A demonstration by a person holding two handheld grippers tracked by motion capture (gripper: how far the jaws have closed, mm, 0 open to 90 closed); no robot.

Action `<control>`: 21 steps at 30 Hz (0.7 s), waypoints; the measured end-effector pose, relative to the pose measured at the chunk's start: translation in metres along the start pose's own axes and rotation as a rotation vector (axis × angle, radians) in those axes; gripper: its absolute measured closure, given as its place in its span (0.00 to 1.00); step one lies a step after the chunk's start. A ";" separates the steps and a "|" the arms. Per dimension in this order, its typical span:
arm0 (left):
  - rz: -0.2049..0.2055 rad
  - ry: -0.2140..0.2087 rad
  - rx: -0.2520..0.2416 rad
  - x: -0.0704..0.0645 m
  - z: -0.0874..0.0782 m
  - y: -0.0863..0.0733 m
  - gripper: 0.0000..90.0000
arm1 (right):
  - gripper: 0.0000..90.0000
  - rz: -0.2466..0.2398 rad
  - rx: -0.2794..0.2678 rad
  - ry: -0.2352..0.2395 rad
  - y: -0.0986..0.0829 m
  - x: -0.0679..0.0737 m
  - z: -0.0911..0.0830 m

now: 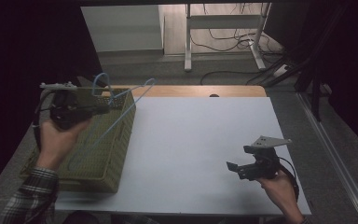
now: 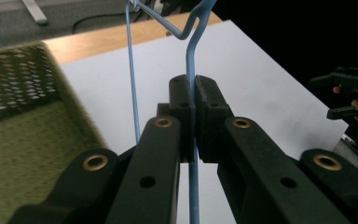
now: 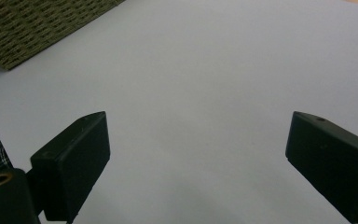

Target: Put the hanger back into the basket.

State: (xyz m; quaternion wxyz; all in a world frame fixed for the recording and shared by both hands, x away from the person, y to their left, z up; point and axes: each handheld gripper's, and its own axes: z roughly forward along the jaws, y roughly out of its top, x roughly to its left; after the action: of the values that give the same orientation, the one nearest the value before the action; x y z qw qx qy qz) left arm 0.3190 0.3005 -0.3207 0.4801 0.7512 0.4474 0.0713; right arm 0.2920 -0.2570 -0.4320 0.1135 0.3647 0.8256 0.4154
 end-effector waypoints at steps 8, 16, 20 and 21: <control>-0.030 0.030 -0.009 0.042 -0.028 -0.009 0.97 | 0.06 0.013 0.015 -0.012 -0.011 -0.006 -0.002; -0.070 0.020 0.000 0.082 -0.032 -0.036 0.97 | 0.06 0.020 0.030 -0.022 -0.015 -0.009 -0.002; -0.085 0.026 -0.004 0.098 -0.029 -0.051 0.97 | 0.06 0.020 0.037 -0.023 -0.016 -0.009 -0.001; -0.091 0.031 -0.006 0.102 -0.028 -0.054 0.97 | 0.06 0.019 0.040 -0.025 -0.016 -0.010 -0.001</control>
State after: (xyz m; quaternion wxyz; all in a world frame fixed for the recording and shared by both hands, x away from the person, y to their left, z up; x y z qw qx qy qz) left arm 0.3314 0.4019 -0.3812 0.4779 0.7274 0.4884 0.0622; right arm 0.2901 -0.2707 -0.4448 0.1124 0.3796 0.8289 0.3952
